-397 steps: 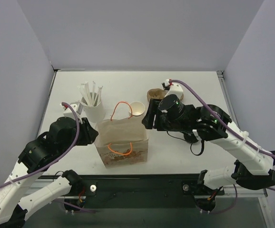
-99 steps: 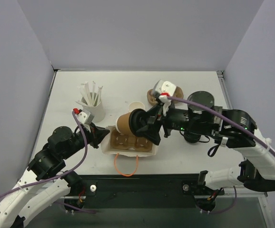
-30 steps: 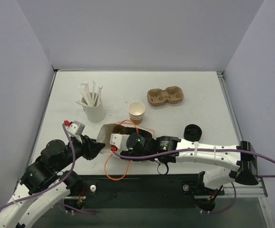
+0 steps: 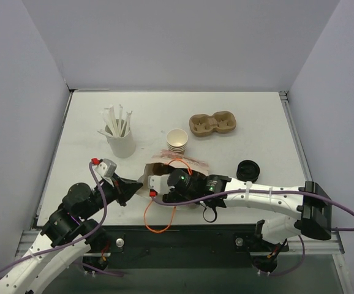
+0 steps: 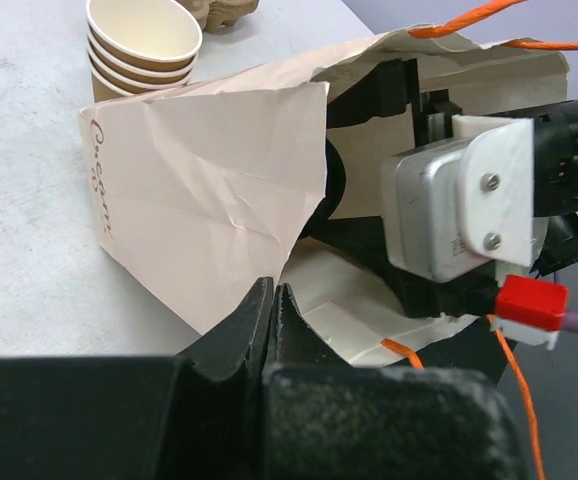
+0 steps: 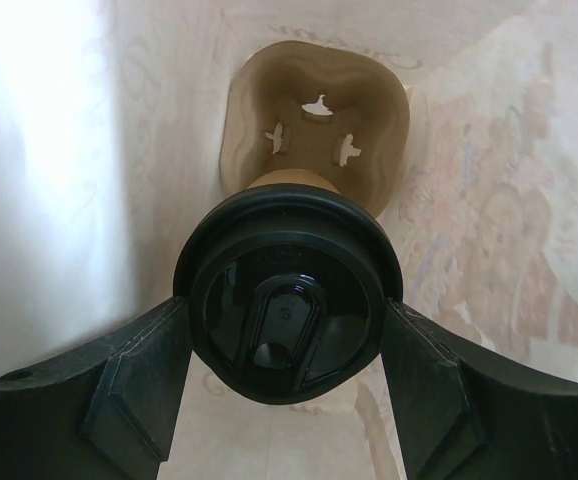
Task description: Pack the takeout coffee
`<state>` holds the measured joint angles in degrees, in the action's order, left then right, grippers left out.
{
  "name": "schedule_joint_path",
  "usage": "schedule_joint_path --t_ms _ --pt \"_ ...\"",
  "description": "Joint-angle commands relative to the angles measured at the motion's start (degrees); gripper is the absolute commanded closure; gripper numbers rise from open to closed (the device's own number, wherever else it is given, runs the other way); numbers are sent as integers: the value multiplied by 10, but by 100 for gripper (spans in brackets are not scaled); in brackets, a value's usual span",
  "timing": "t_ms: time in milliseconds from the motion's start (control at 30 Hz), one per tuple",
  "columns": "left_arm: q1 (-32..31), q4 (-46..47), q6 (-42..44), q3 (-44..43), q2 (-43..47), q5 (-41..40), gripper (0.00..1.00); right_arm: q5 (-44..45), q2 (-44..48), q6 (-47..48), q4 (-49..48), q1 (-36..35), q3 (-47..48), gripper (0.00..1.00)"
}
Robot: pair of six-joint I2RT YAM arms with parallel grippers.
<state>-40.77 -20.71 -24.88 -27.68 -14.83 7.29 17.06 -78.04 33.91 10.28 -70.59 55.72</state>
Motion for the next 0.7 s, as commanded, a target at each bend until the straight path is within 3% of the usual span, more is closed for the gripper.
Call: schedule_joint_path --t_ms 0,533,667 --pt "2 17 -13 -12 5 19 100 27 -24 31 -17 -3 3 59" --pt "2 1 -25 -18 6 11 100 94 -73 29 -51 12 3 60" --pt "2 -3 -26 -18 7 7 100 77 -63 26 -54 13 10 60"
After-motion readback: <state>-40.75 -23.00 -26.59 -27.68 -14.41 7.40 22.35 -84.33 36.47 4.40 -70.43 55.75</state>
